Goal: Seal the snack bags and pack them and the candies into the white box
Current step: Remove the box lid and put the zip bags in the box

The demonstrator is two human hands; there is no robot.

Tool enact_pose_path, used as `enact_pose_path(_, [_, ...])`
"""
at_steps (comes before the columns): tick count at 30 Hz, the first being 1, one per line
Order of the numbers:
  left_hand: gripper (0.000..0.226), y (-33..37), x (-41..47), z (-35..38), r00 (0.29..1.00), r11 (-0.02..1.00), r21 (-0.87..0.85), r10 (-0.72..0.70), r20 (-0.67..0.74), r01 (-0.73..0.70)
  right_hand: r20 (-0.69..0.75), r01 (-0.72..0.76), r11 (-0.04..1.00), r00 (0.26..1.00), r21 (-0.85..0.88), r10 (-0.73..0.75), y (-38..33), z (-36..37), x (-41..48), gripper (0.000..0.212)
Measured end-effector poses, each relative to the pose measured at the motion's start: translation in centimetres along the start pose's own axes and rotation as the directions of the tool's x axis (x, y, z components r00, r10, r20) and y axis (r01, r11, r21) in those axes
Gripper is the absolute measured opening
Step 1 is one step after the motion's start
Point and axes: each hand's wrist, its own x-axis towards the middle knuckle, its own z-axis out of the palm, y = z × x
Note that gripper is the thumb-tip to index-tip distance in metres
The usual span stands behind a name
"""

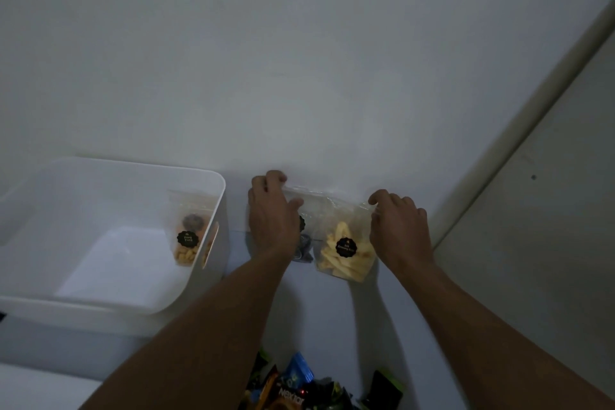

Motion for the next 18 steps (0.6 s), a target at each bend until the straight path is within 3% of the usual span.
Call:
enact_pose_path(5, [0.023,-0.6,1.0,-0.3,0.991,0.973,0.193,0.129,0.020,-0.131,0.011,0.009,1.000,1.000,0.011,-0.010,0.1,0.0,-0.1,0.034])
enact_pose_path(11, [0.009,-1.2,2.0,-0.6,0.956,0.871,0.394,0.272,0.109,-0.292,0.032,-0.003,1.000,0.999,0.025,0.002,0.2,-0.4,-0.2,0.032])
enact_pose_path(14, [0.012,-1.1,1.4,-1.8,0.917,0.846,0.357,0.342,0.207,-0.396,0.045,0.023,0.999,0.999,0.044,-0.025,-0.1,-1.1,-0.2,0.028])
enact_pose_path(18, [0.021,-0.1,0.7,-4.6,0.838,0.894,0.135,0.336,0.430,-0.427,0.079,0.090,0.995,0.993,0.044,-0.093,-0.7,-3.9,0.1,0.018])
